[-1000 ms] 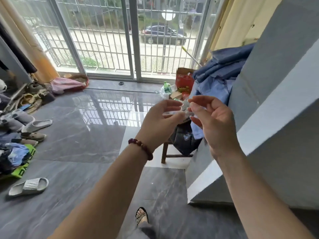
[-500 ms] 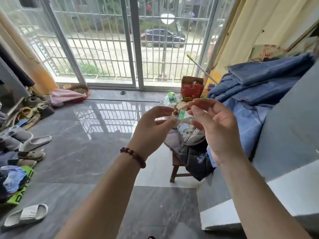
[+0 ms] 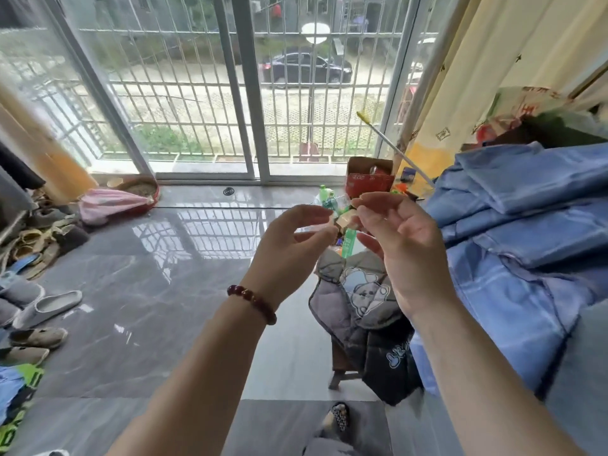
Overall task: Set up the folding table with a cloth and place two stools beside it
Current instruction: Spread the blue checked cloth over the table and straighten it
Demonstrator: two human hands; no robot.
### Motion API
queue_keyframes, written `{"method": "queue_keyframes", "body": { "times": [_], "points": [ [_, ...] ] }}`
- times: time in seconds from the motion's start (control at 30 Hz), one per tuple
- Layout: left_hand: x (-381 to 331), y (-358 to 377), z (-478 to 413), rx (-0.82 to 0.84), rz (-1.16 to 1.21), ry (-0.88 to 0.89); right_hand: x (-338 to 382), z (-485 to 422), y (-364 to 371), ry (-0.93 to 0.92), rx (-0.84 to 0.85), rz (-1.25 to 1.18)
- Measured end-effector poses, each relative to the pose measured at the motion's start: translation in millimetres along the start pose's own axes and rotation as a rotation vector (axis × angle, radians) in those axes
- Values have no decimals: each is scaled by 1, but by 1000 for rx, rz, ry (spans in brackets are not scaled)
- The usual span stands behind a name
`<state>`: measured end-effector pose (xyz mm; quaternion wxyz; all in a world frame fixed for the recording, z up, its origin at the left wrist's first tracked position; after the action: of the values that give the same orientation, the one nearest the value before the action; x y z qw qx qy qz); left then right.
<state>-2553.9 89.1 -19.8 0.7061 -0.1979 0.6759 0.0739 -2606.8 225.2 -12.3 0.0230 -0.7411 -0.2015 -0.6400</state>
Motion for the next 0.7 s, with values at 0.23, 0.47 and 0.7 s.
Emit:
{"method": "queue_keyframes", "body": {
  "times": [0.23,0.47,0.7],
  "points": [
    [-33,53,-110,59,-11,66,6,-103,-39,-35,-64,-9],
    [-44,111,-175,183,20,109,9,-154,-84,-70,-168,-13],
    [-55,189,-223,436,36,153,17,-181,-151,-130,-396,80]
  ]
}}
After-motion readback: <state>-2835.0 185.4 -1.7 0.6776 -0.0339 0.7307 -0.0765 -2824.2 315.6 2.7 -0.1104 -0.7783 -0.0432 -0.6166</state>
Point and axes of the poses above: each hand's wrist, its own z-axis away from the middle knuckle, its own y-axis out of the palm, x = y × z, the point moved 5 cm from there along -z, towards the middle knuckle, and after that the axes turned 2 degrees about -y, right-handed, at the moved point
